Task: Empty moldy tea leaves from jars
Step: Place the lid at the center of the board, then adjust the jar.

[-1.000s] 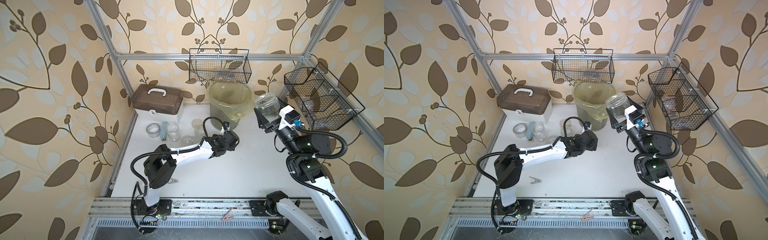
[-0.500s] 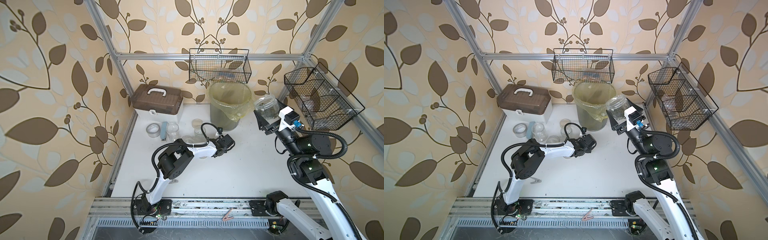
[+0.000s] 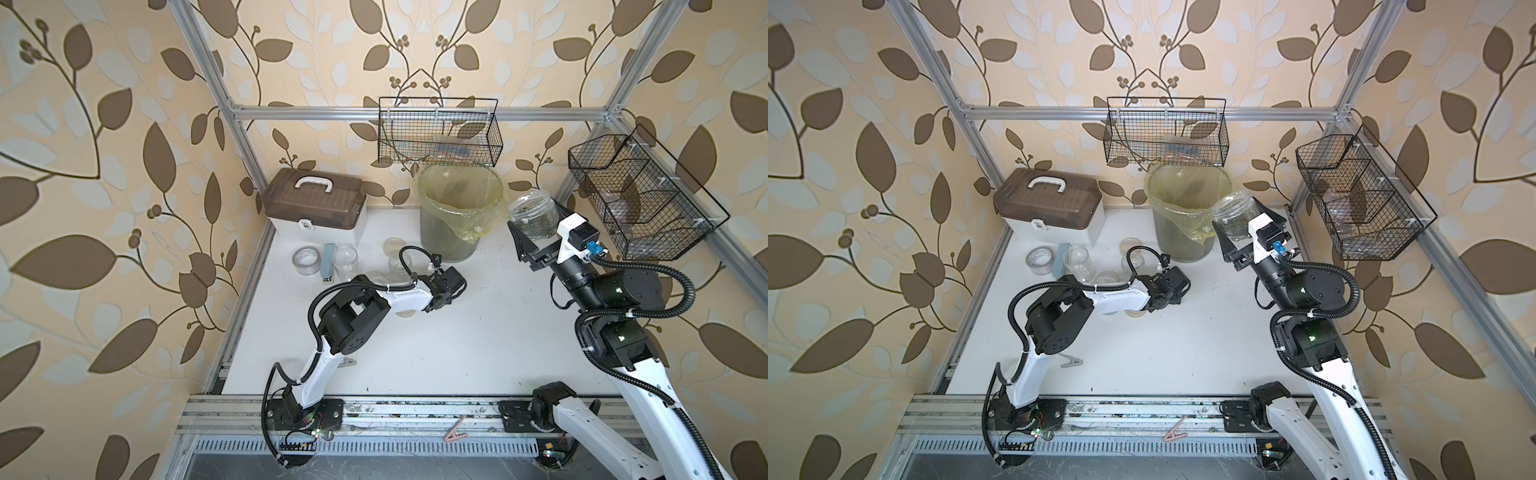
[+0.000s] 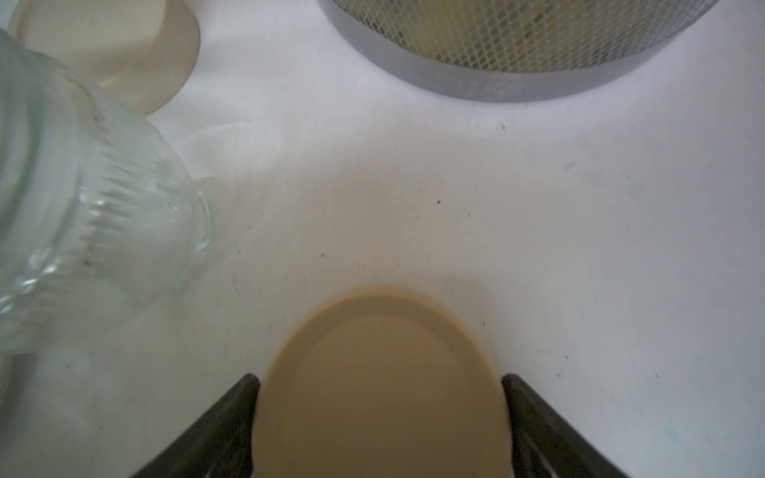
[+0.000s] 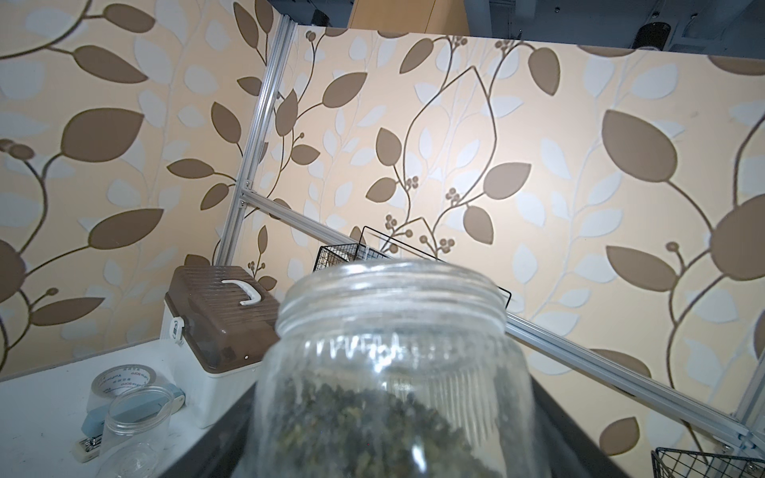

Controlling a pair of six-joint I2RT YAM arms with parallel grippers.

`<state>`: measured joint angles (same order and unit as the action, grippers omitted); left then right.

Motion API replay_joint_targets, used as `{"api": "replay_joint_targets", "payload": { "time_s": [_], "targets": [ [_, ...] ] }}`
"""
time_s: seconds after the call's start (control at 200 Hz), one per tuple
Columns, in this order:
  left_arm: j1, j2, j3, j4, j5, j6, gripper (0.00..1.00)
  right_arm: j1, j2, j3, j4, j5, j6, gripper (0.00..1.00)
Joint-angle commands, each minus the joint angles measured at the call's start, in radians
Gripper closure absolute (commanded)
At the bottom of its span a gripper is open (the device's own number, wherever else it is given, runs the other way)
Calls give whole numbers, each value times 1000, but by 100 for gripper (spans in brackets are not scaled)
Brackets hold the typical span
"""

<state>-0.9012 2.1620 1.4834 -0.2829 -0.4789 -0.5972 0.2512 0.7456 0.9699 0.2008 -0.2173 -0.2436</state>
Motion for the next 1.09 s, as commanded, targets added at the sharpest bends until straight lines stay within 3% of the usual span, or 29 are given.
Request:
{"api": "replay_joint_targets", "payload": {
  "time_s": [0.0, 0.185, 0.41, 0.655, 0.785, 0.86, 0.975, 1.09],
  "targets": [
    [8, -40, 38, -10, 17, 35, 1, 3, -8, 47, 36, 4, 0, 60],
    [12, -111, 74, -23, 45, 92, 1, 5, 7, 41, 55, 0, 22, 60],
    [12, -322, 118, -50, 99, 98, 1, 3, 30, 44, 81, -8, 48, 60],
    [12, -554, 97, 186, 200, 104, 1, 13, 69, 46, 117, -30, 79, 60],
    [12, -589, 154, 278, 324, 108, 1, 22, 88, 53, 132, -45, 86, 60],
    [12, -575, 206, 303, 450, 101, 1, 26, 97, 53, 146, -46, 96, 60],
    [12, -556, 232, 403, 598, 2, 1, 28, 109, 59, 160, -54, 110, 60],
    [12, -543, 241, 491, 676, -90, 1, 29, 118, 70, 165, -65, 115, 60]
  ]
}}
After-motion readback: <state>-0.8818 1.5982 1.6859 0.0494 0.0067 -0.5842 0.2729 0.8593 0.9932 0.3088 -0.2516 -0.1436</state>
